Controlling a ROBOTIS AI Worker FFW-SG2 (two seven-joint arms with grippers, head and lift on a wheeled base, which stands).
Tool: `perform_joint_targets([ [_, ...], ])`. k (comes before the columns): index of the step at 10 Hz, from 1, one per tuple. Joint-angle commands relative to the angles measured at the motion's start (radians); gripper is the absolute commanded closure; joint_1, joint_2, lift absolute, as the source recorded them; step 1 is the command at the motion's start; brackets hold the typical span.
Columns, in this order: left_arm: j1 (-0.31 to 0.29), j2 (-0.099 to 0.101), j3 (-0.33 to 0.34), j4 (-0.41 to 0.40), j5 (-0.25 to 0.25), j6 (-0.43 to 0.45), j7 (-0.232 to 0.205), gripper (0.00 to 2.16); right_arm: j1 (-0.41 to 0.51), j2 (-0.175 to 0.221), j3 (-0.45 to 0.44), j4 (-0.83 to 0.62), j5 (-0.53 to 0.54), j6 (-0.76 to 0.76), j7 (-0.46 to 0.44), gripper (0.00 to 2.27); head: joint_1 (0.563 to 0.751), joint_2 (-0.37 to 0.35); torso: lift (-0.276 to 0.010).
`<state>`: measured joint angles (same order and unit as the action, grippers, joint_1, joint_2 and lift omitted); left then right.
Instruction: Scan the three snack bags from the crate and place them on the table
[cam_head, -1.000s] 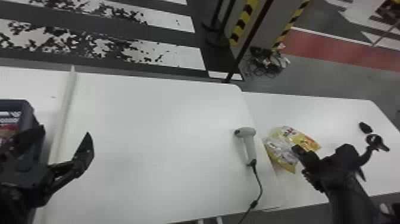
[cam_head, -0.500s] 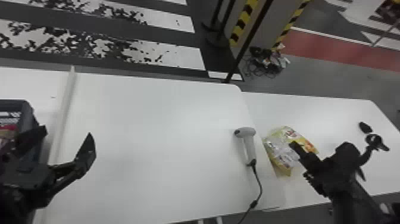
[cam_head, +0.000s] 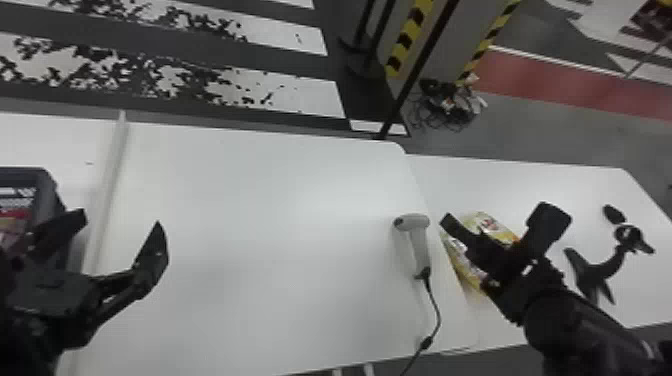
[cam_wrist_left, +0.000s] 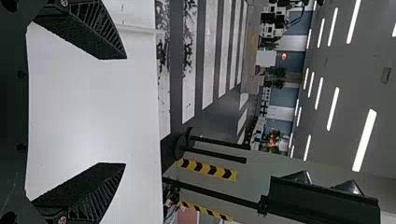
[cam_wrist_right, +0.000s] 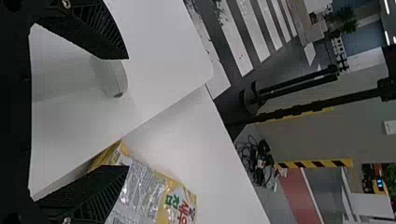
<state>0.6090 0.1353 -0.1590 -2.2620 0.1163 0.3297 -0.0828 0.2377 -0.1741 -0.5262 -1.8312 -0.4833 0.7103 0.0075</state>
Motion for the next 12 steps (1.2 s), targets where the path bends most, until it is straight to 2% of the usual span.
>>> perform_joint_targets([
  [1,0.000,0.000,-0.002,-0.001,-0.001,0.001,0.001,0.05,0.068,0.048,0.115,-0.148,0.080,-0.005,0.000,0.05,0.695,-0.350,-0.062],
  [4,0.006,-0.003,-0.005,-0.004,-0.001,0.004,0.005,0.05,0.150,0.120,0.290,-0.263,0.196,-0.094,0.025,0.06,0.695,-0.340,-0.062],
  [6,0.009,-0.003,-0.022,-0.007,-0.001,0.004,0.006,0.05,0.207,0.154,0.396,-0.299,0.293,-0.239,0.025,0.07,0.695,-0.259,-0.062],
  [9,0.028,-0.005,-0.028,-0.007,-0.001,0.004,0.012,0.05,0.310,0.160,0.509,-0.352,0.335,-0.361,0.014,0.08,0.695,-0.195,-0.062],
  [11,0.055,-0.003,-0.016,-0.022,0.002,0.001,0.028,0.05,0.359,0.157,0.528,-0.353,0.338,-0.432,0.003,0.08,0.695,-0.153,-0.062],
  [12,0.071,-0.003,0.018,-0.065,0.003,0.032,0.026,0.06,0.373,0.151,0.528,-0.353,0.338,-0.459,0.002,0.09,0.695,-0.148,-0.062],
])
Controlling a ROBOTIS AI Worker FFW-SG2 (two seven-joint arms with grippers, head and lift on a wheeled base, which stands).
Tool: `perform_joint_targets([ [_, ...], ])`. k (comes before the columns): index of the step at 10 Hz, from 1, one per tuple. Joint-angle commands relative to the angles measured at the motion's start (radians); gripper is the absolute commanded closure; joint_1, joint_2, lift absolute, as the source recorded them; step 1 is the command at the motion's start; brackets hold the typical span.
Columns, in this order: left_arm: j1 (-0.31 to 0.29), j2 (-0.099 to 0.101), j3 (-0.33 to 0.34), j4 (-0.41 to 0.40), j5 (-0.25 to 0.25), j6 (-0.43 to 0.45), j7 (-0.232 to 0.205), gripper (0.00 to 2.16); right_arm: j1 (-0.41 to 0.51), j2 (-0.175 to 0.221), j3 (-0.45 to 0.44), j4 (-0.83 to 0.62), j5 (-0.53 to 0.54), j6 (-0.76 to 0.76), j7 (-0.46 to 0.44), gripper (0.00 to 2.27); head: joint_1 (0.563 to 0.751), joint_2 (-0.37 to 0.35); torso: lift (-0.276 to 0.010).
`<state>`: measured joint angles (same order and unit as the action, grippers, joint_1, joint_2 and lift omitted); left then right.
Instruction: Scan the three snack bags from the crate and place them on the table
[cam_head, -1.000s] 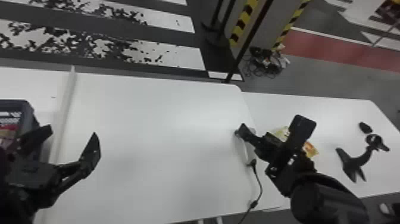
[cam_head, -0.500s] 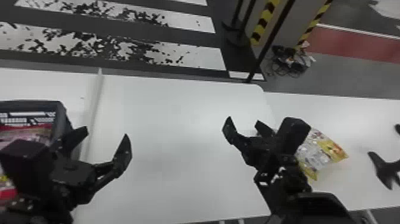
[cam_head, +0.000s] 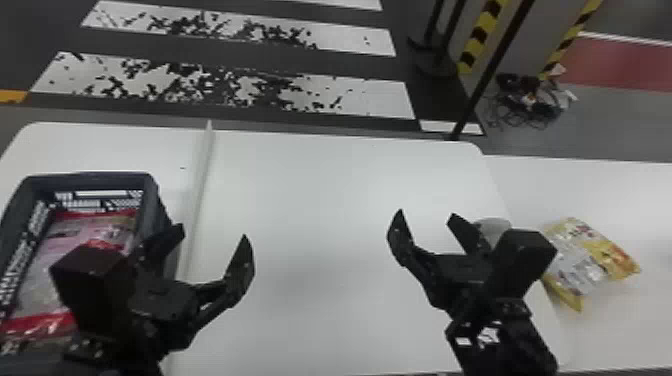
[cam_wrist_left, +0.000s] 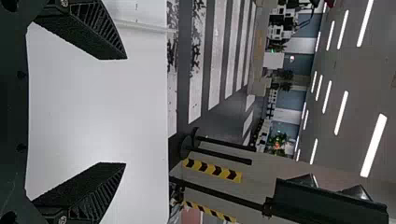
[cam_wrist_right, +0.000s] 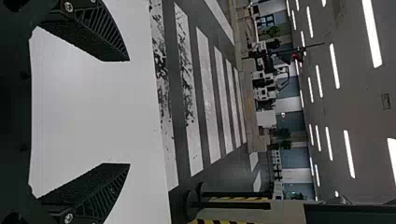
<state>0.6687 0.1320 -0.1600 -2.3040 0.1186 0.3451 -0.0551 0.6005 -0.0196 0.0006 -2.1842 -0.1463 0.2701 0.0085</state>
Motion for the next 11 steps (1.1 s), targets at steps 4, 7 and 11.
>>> perform_joint_targets([
  [4,0.068,-0.003,0.246,-0.138,0.151,0.145,-0.034,0.06,0.038,-0.037,0.002,0.027,0.001,-0.157,-0.010,0.09,0.695,-0.057,-0.062],
  [7,0.078,-0.012,0.410,-0.138,0.237,0.154,-0.058,0.07,0.033,-0.057,0.013,0.057,0.002,-0.206,-0.028,0.10,0.695,0.013,-0.062],
  [11,-0.008,-0.026,0.520,-0.091,0.270,0.329,-0.046,0.08,0.022,-0.072,0.036,0.078,0.024,-0.219,-0.032,0.10,0.695,0.140,-0.062],
])
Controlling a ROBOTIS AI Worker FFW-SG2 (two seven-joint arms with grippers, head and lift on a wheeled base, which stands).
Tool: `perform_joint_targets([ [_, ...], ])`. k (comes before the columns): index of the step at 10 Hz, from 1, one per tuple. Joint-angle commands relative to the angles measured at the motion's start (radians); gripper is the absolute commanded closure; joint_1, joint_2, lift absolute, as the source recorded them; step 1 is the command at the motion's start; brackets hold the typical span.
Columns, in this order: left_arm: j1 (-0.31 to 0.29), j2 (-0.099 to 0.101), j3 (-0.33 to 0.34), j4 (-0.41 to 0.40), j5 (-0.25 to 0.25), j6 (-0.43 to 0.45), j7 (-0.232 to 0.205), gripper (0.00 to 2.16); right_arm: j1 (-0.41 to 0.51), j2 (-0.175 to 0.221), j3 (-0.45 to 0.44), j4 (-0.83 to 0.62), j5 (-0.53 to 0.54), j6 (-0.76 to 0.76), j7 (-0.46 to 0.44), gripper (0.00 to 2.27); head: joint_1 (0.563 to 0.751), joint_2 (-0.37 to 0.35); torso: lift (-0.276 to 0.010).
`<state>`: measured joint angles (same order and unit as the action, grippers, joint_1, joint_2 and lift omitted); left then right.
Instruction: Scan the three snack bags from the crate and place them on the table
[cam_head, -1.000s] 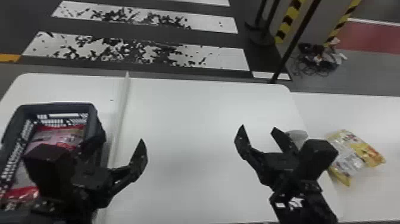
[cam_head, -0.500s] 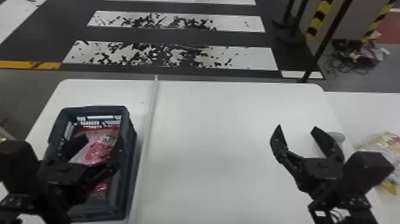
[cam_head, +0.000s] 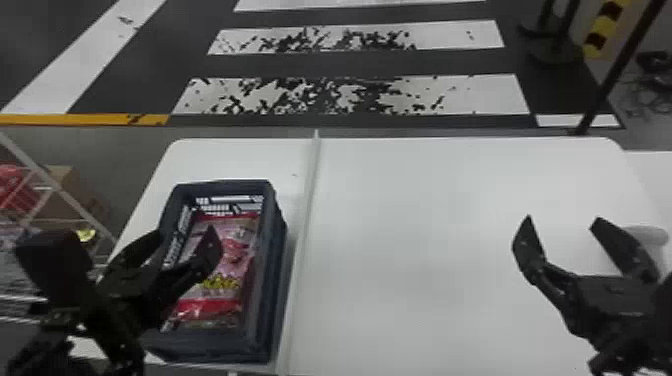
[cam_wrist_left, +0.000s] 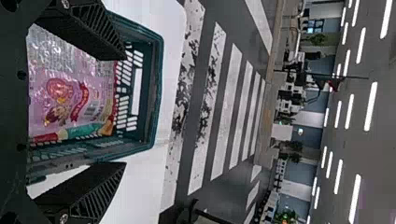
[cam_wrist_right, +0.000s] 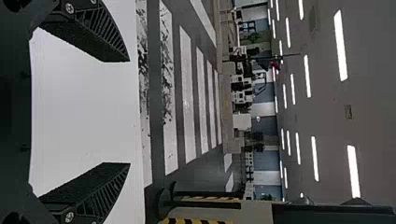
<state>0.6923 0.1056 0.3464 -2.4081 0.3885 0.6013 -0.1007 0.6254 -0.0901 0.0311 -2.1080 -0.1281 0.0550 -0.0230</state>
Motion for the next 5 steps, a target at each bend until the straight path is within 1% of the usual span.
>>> perform_joint_targets([
  [1,-0.089,0.000,0.026,0.030,-0.008,0.214,-0.007,0.08,-0.007,-0.002,0.012,0.011,0.013,-0.007,-0.002,0.10,0.695,0.161,-0.062],
  [2,-0.140,0.002,0.039,0.050,-0.011,0.279,-0.013,0.08,-0.012,-0.003,0.015,0.023,0.015,-0.013,-0.002,0.10,0.695,0.169,-0.062],
  [3,-0.206,0.000,0.048,0.083,-0.008,0.414,-0.039,0.08,-0.016,-0.008,0.018,0.037,0.018,-0.031,-0.002,0.10,0.695,0.178,-0.062],
  [4,-0.247,0.002,0.043,0.106,-0.011,0.447,-0.039,0.08,-0.019,-0.011,0.018,0.045,0.024,-0.034,-0.002,0.10,0.695,0.182,-0.062],
  [5,-0.289,0.002,0.037,0.116,-0.016,0.502,-0.039,0.08,-0.029,-0.017,0.018,0.051,0.024,-0.034,-0.002,0.10,0.695,0.179,-0.062],
])
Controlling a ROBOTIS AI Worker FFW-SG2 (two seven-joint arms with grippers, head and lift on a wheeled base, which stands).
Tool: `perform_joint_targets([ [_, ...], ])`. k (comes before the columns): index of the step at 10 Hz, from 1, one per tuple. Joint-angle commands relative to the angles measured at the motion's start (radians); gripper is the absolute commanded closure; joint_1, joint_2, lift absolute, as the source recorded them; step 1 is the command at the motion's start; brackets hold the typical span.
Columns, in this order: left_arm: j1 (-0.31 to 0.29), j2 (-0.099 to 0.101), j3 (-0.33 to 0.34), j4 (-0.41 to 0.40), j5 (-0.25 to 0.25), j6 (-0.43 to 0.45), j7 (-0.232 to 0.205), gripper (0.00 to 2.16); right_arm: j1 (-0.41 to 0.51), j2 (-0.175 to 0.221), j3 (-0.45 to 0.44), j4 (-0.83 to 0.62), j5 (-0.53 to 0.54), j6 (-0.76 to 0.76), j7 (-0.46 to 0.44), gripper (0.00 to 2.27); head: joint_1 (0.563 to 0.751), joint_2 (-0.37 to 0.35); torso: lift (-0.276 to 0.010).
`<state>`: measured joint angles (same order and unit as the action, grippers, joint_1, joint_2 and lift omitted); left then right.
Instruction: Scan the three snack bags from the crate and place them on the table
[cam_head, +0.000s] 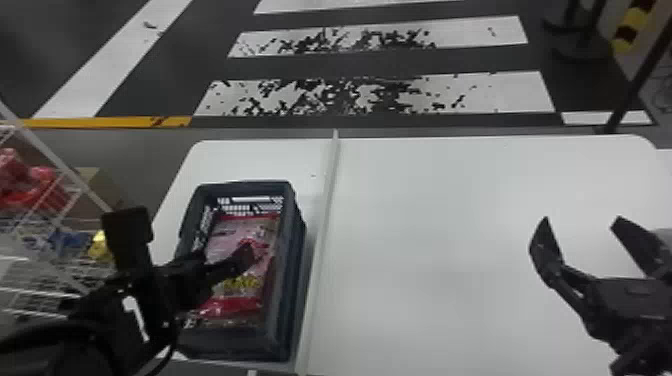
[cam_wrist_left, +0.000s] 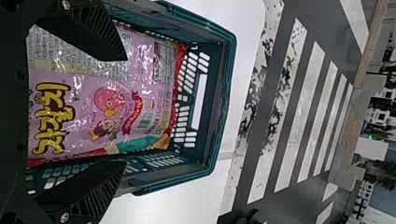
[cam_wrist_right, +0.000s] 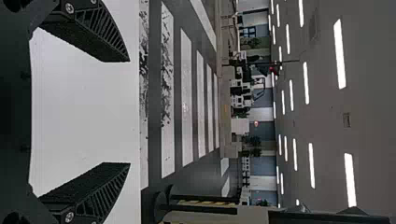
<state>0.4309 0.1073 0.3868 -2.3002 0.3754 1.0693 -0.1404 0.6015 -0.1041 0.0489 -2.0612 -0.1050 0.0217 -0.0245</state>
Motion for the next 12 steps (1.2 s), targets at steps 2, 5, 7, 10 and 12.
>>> perform_joint_targets([
  [2,-0.090,0.002,-0.022,0.025,-0.030,0.142,0.001,0.09,-0.022,-0.011,-0.001,0.029,0.001,-0.004,-0.002,0.10,0.695,0.167,-0.062],
  [5,-0.107,0.000,-0.068,0.036,-0.128,0.191,0.025,0.09,-0.039,-0.025,-0.001,0.059,-0.001,-0.007,-0.011,0.10,0.695,0.151,-0.062],
  [7,-0.109,0.000,-0.065,0.064,-0.131,0.194,0.024,0.11,-0.048,-0.037,-0.001,0.072,-0.002,-0.013,-0.015,0.10,0.695,0.152,-0.062],
  [10,-0.109,-0.001,-0.065,0.082,-0.124,0.203,0.036,1.86,-0.048,-0.043,-0.001,0.076,-0.007,-0.022,-0.017,0.10,0.695,0.153,-0.062],
  [12,-0.109,0.000,-0.065,0.077,-0.125,0.249,0.002,1.90,-0.042,-0.043,-0.001,0.076,-0.010,-0.035,-0.021,0.10,0.695,0.149,-0.062],
])
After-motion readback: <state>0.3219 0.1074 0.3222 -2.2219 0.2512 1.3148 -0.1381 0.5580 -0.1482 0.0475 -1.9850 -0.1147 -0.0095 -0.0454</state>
